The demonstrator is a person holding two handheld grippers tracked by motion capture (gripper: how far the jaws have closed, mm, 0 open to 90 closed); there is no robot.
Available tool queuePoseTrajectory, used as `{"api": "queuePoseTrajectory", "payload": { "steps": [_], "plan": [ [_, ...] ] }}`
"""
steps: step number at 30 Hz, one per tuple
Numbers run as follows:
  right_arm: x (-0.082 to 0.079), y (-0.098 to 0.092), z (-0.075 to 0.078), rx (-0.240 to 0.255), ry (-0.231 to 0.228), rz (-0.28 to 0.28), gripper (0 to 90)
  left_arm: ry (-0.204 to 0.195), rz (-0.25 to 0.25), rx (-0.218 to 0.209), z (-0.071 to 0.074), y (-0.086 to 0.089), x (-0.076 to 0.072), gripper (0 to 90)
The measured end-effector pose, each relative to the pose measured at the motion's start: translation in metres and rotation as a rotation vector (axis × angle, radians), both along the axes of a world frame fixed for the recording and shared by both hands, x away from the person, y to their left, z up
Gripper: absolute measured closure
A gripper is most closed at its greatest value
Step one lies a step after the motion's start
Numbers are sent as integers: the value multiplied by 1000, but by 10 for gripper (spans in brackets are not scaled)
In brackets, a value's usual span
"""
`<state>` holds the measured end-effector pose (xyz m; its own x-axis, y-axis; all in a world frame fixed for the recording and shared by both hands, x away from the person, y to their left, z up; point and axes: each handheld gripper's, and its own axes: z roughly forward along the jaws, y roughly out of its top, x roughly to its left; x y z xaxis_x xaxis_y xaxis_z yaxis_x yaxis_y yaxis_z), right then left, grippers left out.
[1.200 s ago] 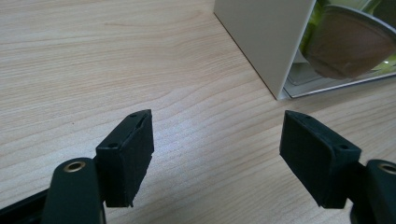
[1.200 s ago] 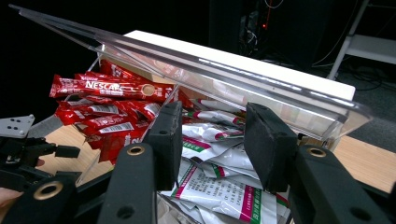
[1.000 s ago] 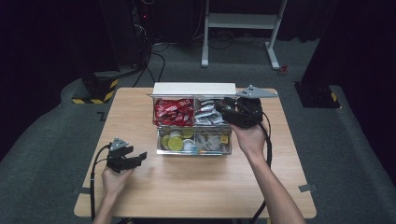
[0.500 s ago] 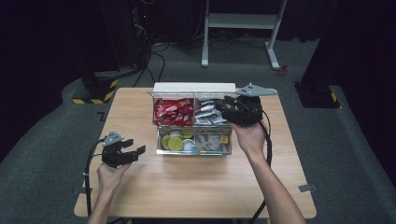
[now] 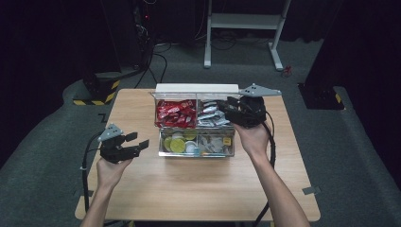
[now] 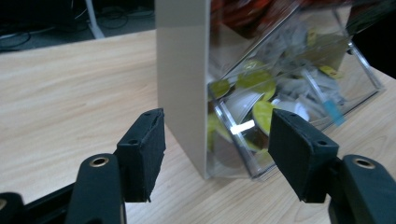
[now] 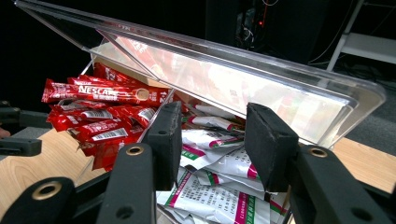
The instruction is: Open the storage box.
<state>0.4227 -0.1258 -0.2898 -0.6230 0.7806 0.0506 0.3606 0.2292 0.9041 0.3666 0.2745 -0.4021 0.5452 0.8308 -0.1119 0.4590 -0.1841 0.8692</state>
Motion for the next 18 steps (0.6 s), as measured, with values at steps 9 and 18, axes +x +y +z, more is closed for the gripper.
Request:
{"api": "queuePoseTrajectory", "payload": {
  "steps": [9, 18],
  "plan": [
    [1, -1, 1, 1, 4, 0, 584, -22, -37, -7, 23, -8, 2, 396],
    [1, -1, 1, -4, 3, 1, 598, -63, -74, -22, 55, -19, 4, 414]
  ]
}}
